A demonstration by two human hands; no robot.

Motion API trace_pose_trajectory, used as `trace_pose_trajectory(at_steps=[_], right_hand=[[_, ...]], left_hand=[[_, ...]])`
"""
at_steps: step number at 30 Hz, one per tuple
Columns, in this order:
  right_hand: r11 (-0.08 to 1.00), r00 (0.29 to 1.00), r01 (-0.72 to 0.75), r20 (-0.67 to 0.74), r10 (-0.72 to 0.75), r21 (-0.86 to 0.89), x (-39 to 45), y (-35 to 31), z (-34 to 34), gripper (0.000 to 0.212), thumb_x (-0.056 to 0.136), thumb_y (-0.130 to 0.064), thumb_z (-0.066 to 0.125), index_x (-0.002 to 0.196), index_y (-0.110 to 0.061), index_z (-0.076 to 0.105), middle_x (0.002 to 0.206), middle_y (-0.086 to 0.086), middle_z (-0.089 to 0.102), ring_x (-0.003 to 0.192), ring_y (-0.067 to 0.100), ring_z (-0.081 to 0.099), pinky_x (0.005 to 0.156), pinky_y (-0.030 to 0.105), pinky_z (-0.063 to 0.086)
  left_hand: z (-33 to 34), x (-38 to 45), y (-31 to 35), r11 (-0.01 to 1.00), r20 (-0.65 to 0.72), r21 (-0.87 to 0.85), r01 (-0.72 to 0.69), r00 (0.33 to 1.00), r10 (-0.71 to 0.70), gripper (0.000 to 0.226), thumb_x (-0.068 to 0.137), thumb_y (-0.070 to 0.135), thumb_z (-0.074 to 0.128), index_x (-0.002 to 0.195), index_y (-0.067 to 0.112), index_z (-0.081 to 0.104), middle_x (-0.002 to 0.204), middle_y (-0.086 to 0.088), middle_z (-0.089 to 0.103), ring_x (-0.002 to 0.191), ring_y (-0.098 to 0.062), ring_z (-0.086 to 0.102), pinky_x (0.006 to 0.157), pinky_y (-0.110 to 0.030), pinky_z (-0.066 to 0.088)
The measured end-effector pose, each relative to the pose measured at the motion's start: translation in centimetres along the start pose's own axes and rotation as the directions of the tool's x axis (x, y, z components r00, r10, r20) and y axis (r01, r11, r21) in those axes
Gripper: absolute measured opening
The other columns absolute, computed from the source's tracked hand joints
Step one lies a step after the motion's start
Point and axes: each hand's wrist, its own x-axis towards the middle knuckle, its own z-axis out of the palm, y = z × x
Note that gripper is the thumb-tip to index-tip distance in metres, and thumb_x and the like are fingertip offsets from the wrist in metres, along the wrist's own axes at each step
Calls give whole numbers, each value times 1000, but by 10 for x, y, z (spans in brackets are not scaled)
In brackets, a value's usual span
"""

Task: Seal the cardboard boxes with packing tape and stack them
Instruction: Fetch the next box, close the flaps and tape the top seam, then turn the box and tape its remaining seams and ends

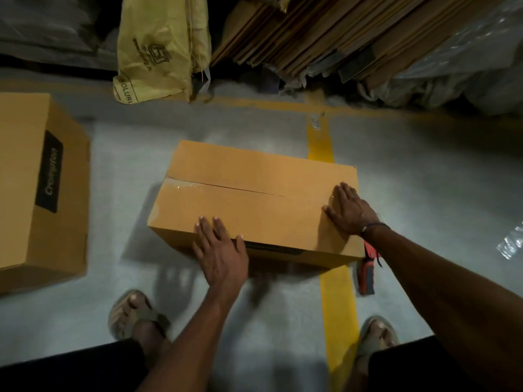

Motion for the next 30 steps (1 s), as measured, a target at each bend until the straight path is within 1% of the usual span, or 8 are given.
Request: trace_pose_trajectory(at_steps=[3, 6, 12, 15, 19, 25, 27, 30], right_hand=[[999, 1000, 13, 6, -13, 34, 18, -3, -13, 83, 103, -62, 35, 164, -12, 8, 172, 8, 4, 157, 30, 11, 124, 51, 24], [998, 999, 37, 1, -37, 45, 42, -8, -25, 77, 104, -58, 36, 163, -14, 12, 172, 7, 7, 155, 32, 15, 120, 55, 30], [1000, 1000, 20, 13, -20, 1, 84, -5, -30, 79, 99, -68, 39, 163, -29, 13, 171, 2, 8, 156, 31, 10, 115, 62, 25], [1000, 997, 24, -73, -25, -10, 86, -1, -26, 74, 97, -68, 42, 160, -33, 22, 165, 4, 22, 151, 33, 18, 111, 61, 28], [1000, 998, 24, -56, -24, -2, 77, 0, -29, 70, 99, -64, 45, 159, -34, 25, 163, 7, 26, 149, 36, 21, 112, 61, 29], [996, 995, -51, -79, 57, 69, 13, 1, -6, 71, 99, -60, 46, 158, -26, 27, 149, 17, 34, 135, 42, 38, 109, 56, 37], [994, 993, -85, -74, 90, 71, -12, 0, 4, 73, 99, -61, 43, 157, -22, 24, 144, 20, 34, 128, 44, 41, 103, 56, 42], [989, 987, -130, -90, 135, 65, -47, 3, 19, 76, 100, -64, 38, 157, -16, 21, 139, 24, 32, 122, 48, 43, 98, 56, 45]], left_hand=[[8, -27, 32, 984, 17, -58, 167, 986, -166, 82, 101, 60, 44, 164, 16, 17, 155, -22, 24, 134, -37, 32, 104, -49, 39], [16, -39, 54, 970, 57, -109, 217, 976, -211, 92, 99, 65, 44, 165, 16, 2, 141, -19, 32, 119, -32, 38, 95, -44, 40], [32, -60, 90, 969, 98, -232, 81, 993, -60, 95, 102, 65, 39, 165, 13, -10, 140, -14, 36, 118, -29, 49, 97, -42, 43], [37, -62, 100, 946, 130, -324, 31, 991, 11, 94, 102, 64, 40, 165, 14, -9, 141, -13, 33, 115, -28, 51, 96, -41, 48], [33, -56, 100, 927, 186, -366, 81, 982, -12, 101, 100, 65, 48, 165, 14, -9, 144, -15, 29, 117, -29, 51, 94, -37, 48], [8, -5, 72, 936, 206, -328, 128, 977, -62, 109, 93, 57, 67, 166, 13, -1, 153, -27, 21, 129, -44, 44, 109, -45, 41], [-1, 23, 58, 930, 242, -349, 116, 970, -31, 108, 90, 45, 75, 167, 17, 4, 158, -29, 14, 138, -47, 40, 115, -43, 38], [-12, 53, 43, 917, 275, -399, 19, 956, 100, 99, 89, 28, 78, 166, 16, 16, 161, -21, 21, 145, -39, 38, 120, -39, 35]])
